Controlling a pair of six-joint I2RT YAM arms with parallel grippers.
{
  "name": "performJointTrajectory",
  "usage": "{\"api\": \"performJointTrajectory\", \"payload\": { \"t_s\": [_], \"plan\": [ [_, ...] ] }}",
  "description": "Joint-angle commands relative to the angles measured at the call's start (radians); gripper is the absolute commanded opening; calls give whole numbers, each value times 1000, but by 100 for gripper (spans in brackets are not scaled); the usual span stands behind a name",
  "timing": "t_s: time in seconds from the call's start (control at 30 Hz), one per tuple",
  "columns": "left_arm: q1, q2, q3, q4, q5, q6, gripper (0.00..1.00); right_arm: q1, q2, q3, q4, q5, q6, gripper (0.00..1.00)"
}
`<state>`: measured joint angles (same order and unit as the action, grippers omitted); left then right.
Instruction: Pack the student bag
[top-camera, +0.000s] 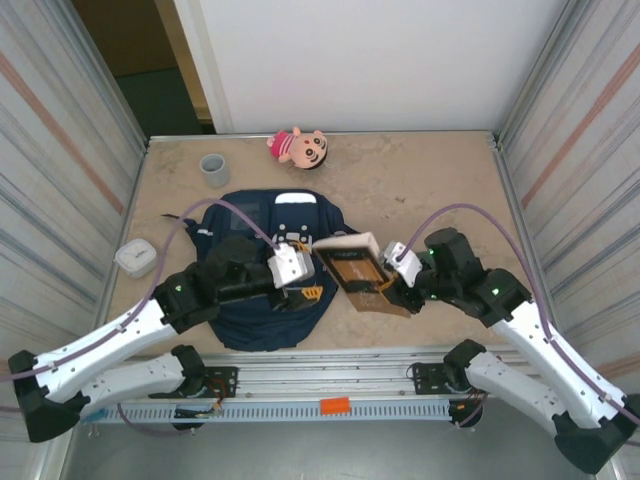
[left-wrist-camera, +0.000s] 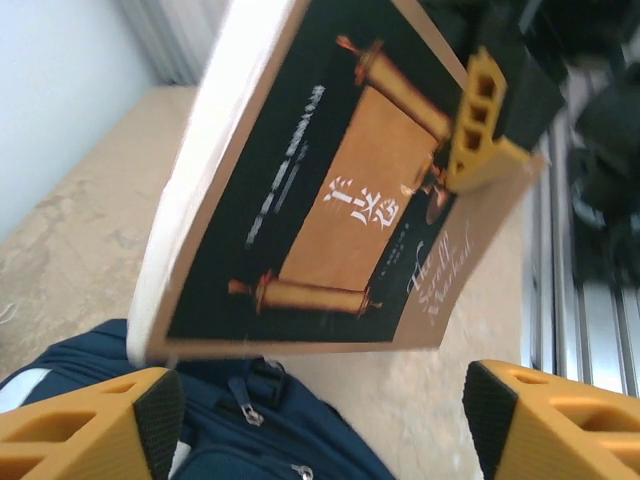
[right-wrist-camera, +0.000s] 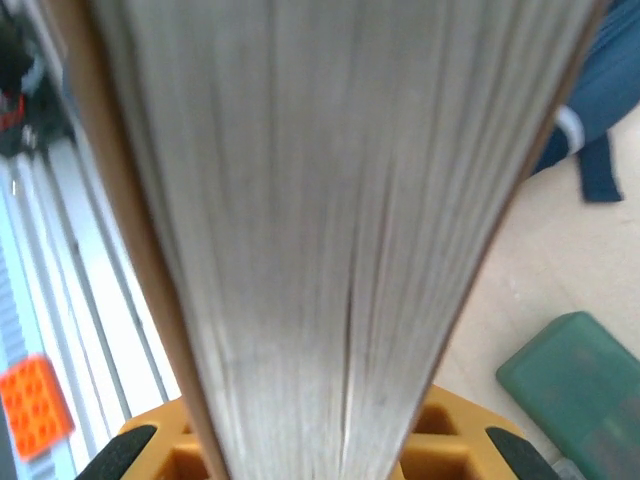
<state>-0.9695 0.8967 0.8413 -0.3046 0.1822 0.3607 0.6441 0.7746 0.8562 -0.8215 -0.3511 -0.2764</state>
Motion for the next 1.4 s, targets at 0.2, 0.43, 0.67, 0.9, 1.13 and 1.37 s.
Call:
{"api": "performJointTrajectory", "payload": {
  "t_s": [0.2, 0.43, 0.67, 0.9, 1.13, 1.37],
  "plan": [
    [-27, 77, -36, 14, 30, 188, 82, 187, 123, 90, -115, 175, -223, 0],
    [-27, 162, -30, 25, 127, 183, 69, 191, 154, 117, -70, 109, -270, 0],
    [10, 123, -80, 113, 198, 139, 12, 155, 97, 116, -3, 25, -274, 10],
    [149, -51, -248, 435, 389, -82, 0, -164, -131, -98, 331, -282, 57, 89],
    [212, -94, -279, 578, 518, -218, 0, -292, -238, -263, 674, -320, 500, 99],
    [223, -71, -257, 656, 505, -304, 0, -295, -158, -336, 899, -625, 637, 82]
  ]
}}
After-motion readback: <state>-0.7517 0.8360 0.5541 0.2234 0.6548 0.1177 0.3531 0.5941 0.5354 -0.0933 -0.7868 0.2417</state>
